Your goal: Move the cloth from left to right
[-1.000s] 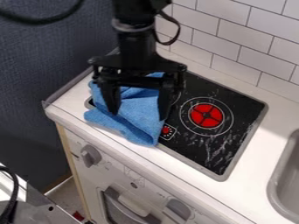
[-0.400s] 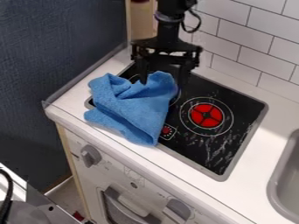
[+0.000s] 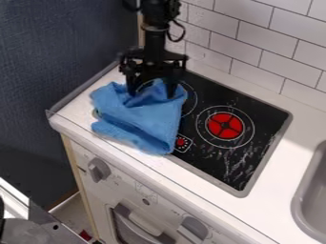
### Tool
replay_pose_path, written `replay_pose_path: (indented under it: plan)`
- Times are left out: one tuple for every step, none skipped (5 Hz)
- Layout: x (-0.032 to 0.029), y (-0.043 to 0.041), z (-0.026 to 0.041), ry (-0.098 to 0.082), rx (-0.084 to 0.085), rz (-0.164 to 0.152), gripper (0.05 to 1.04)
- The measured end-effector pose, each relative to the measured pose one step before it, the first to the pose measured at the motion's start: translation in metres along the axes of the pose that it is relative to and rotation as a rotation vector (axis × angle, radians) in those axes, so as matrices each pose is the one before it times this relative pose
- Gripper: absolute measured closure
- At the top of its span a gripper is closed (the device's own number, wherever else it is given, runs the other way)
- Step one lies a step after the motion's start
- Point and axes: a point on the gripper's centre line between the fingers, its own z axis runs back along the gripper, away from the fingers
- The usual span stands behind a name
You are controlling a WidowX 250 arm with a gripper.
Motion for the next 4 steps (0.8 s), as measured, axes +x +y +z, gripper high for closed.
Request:
replay_pose_path:
  plan:
    - [-0.00011, -0.0005, -0.00758, 0.0241, -0.0291, -0.0078, 0.083]
    - [-0.00661, -0.00463, -0.01267, 0.0697, -0.012, -0.0384, 0.083]
    - [-0.00794, -0.02132, -0.0024, 0.0018, -0.0265, -0.0251, 0.083]
    - [-0.01353, -0.0264, -0.0016, 0.0222, -0.0082, -0.0075, 0.083]
